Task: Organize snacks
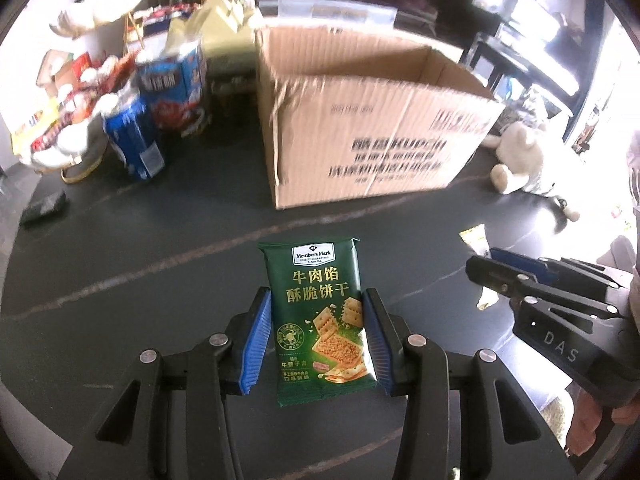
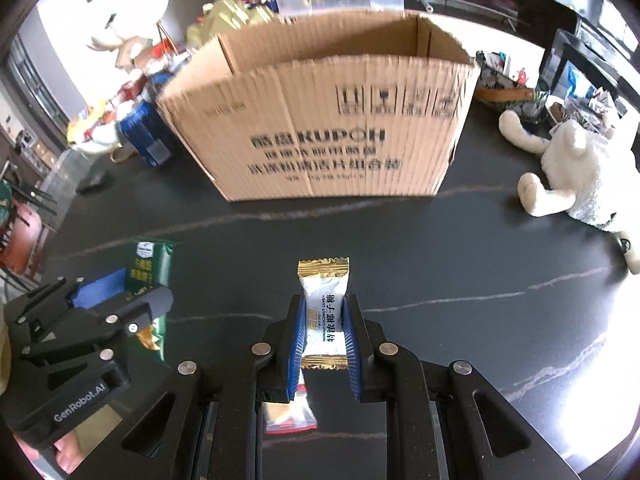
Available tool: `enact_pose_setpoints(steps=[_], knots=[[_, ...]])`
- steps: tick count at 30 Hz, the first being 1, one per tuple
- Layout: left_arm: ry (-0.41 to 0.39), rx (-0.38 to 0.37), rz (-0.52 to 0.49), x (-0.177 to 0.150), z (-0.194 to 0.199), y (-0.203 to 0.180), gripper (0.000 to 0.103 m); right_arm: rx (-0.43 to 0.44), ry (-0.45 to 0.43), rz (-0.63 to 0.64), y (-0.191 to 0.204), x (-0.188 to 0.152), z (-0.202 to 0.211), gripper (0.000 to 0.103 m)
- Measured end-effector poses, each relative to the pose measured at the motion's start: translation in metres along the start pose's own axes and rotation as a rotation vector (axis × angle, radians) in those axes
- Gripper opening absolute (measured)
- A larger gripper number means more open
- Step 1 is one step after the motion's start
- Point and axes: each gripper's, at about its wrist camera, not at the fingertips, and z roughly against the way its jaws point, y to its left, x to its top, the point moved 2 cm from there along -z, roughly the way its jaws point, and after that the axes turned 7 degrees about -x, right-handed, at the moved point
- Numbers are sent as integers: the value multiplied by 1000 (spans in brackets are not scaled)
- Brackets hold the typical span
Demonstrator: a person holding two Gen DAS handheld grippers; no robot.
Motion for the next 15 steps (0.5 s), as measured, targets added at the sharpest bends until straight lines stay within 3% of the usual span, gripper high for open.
enact_pose_setpoints(steps=[15], knots=[[-123, -43, -80, 35, 52, -19, 44, 36, -171, -49, 5, 23, 56, 20]])
